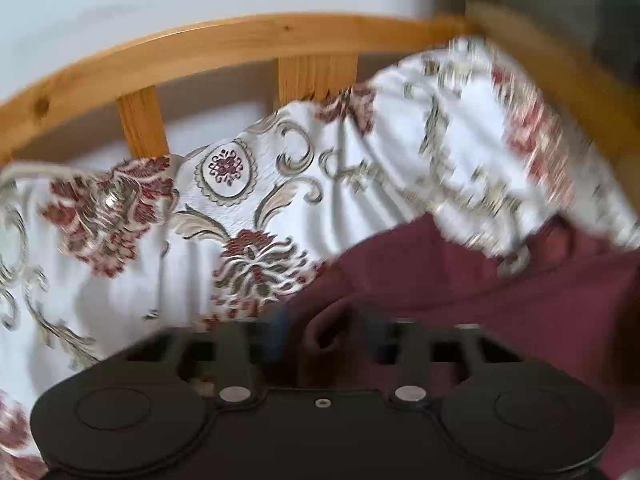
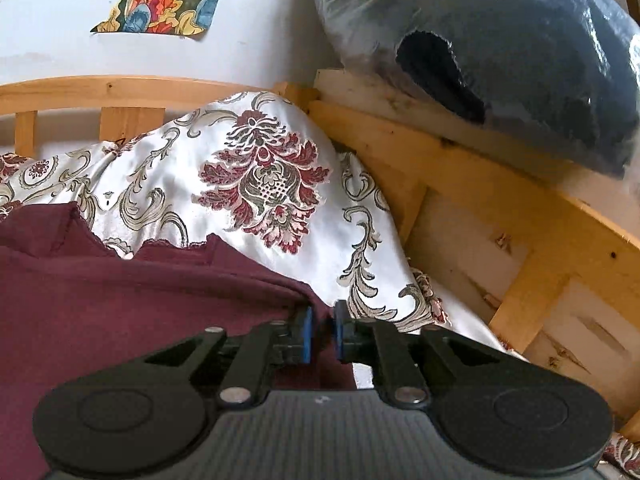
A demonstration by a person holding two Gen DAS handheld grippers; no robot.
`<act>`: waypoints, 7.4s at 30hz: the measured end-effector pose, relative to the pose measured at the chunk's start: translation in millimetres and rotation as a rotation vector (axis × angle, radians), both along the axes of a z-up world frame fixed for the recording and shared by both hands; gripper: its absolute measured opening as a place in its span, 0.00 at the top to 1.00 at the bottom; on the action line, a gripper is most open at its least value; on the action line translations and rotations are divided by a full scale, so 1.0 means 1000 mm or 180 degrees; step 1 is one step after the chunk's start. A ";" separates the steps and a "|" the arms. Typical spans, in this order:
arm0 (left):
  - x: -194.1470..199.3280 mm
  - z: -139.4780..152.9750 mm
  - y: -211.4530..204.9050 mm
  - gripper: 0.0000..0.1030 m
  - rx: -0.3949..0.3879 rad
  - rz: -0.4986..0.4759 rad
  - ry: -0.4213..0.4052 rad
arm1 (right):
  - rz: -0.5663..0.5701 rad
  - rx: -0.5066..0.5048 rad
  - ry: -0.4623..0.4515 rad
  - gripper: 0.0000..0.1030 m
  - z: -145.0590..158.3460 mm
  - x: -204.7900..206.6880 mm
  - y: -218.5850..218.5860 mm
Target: Fold small clothes
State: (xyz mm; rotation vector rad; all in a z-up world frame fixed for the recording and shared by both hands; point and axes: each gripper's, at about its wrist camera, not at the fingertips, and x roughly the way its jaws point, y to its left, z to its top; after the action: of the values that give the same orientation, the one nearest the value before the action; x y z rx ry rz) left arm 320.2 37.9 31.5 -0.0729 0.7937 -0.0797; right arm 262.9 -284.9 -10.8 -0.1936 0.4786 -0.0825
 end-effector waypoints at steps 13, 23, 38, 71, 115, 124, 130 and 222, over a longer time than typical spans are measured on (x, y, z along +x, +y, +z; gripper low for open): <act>-0.102 -0.009 0.017 0.12 -0.0397 0.0127 -0.0208 | 0.0158 0.0259 0.0061 0.00 0.003 -0.049 -0.012; -0.127 -0.035 0.001 0.53 -0.0277 -0.0096 0.0211 | 0.0242 0.0474 0.0270 0.00 -0.002 -0.080 -0.024; -0.138 -0.029 -0.006 0.95 -0.0098 0.0230 0.0025 | 0.0187 0.0442 0.0317 0.00 -0.011 -0.076 -0.026; -0.147 -0.044 -0.001 0.95 -0.0020 0.0562 0.0159 | 0.0461 -0.0129 -0.0024 0.32 -0.023 -0.074 0.004; -0.053 -0.044 0.005 0.52 0.0230 0.0672 -0.0148 | 0.0248 -0.0342 0.0017 0.00 -0.037 -0.076 0.023; -0.023 -0.057 0.014 0.51 0.0176 0.0933 -0.0059 | -0.0119 -0.0361 0.0166 0.00 -0.047 -0.076 0.015; -0.035 -0.049 0.013 0.30 0.0196 0.0971 -0.0087 | -0.0145 -0.0335 -0.0095 0.00 -0.038 -0.083 0.015; -0.100 -0.065 0.013 0.18 0.0018 0.0098 -0.0115 | 0.1013 -0.0441 0.0093 0.00 -0.064 -0.103 0.118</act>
State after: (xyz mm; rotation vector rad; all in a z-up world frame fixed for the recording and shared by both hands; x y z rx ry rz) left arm 220.3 51.1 -33.6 -0.0782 0.7566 -0.0497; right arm 159.6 -167.0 -74.4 -0.4048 0.4662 0.1990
